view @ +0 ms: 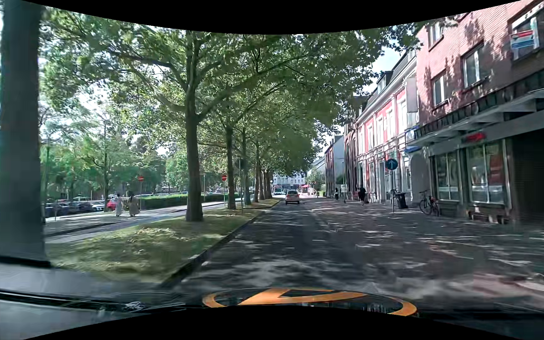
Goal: Follow the waypoints while adhering to traffic rules and regulations
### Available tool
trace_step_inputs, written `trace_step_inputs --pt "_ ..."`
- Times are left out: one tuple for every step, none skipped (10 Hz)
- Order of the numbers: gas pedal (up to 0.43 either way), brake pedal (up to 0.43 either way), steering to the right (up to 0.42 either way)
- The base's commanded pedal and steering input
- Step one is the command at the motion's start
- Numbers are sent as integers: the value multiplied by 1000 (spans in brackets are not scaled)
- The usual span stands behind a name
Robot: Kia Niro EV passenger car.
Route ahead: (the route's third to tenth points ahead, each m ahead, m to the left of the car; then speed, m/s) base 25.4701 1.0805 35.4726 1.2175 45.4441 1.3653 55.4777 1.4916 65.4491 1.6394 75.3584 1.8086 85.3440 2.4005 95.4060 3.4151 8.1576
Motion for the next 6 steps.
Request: trace_step_inputs --pt "79 0 4" --pt "79 0 4" --pt "79 0 4" --pt "67 0 4" --pt "47 0 4" --pt "39 0 4"
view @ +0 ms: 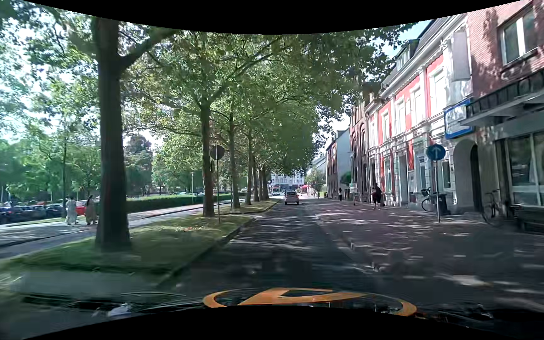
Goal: Follow the waypoints while adhering to traffic rules and regulations
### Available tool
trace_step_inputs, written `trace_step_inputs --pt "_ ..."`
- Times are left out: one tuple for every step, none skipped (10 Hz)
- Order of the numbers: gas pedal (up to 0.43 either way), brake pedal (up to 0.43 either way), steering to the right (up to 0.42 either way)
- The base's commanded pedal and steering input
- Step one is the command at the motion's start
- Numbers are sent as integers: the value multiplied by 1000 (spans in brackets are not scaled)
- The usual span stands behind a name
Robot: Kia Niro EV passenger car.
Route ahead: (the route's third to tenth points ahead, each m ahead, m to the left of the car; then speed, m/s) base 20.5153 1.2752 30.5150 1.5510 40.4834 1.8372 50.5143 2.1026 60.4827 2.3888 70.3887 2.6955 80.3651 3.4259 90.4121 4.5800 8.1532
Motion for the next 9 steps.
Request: trace_step_inputs --pt "39 0 4" --pt "39 0 4" --pt "39 0 2" --pt "39 0 1" --pt "39 0 0" --pt "39 0 0" --pt "20 0 0" --pt "20 0 -1" --pt "20 0 -1"
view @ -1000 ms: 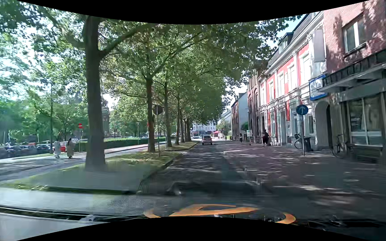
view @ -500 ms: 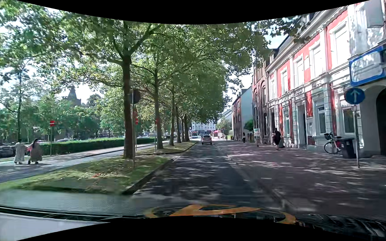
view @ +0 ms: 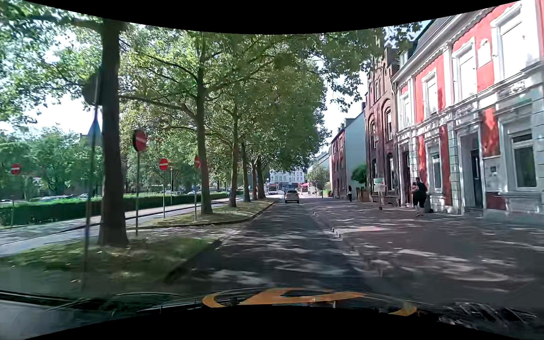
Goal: Follow the waypoints while adhering to traffic rules and regulations
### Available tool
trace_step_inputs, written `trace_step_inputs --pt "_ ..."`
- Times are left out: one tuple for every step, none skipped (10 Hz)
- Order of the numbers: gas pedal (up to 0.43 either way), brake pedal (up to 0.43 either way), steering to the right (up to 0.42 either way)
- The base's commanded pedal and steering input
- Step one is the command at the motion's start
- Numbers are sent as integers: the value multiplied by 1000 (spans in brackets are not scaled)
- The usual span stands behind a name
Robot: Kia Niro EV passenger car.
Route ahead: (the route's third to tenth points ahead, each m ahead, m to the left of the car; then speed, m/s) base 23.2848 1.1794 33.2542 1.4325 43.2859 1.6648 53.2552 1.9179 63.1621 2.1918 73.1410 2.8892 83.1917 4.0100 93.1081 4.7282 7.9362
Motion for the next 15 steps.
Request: trace_step_inputs --pt "20 0 0" --pt "20 0 -1" --pt "20 0 -1" --pt "20 0 -1" --pt "20 0 -1" --pt "20 0 -1" --pt "20 0 -1" --pt "20 0 -1" --pt "20 0 -2" --pt "20 0 -2" --pt "20 0 -2" --pt "20 0 -3" --pt "20 0 -3" --pt "20 0 -3" --pt "20 0 -3"
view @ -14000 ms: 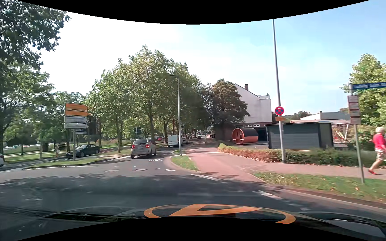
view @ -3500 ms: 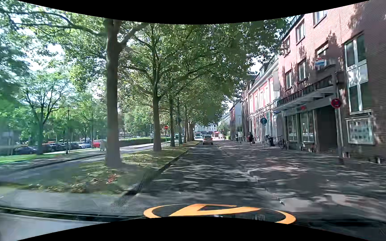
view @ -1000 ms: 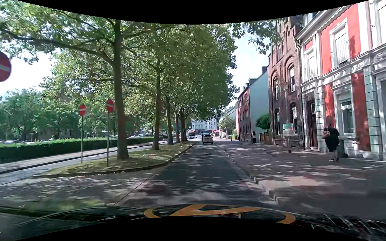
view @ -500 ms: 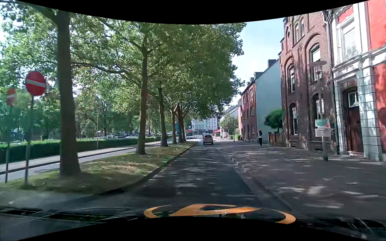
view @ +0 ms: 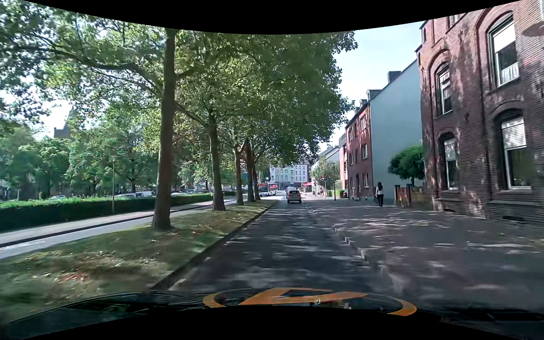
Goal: Follow the waypoints while adhering to traffic rules and regulations
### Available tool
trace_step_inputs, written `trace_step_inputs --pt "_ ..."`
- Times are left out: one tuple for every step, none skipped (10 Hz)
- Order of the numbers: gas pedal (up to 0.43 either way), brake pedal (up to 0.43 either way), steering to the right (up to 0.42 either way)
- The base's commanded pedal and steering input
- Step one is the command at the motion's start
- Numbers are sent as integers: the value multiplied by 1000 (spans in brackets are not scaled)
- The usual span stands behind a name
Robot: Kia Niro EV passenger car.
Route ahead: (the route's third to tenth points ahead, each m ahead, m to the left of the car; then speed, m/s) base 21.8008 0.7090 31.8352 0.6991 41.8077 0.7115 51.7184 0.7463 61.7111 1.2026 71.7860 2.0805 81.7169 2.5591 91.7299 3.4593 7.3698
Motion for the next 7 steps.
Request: trace_step_inputs --pt "20 0 -3" --pt "28 0 -3" --pt "28 0 -3" --pt "28 0 -3" --pt "28 0 -3" --pt "28 0 -3" --pt "28 0 -1"
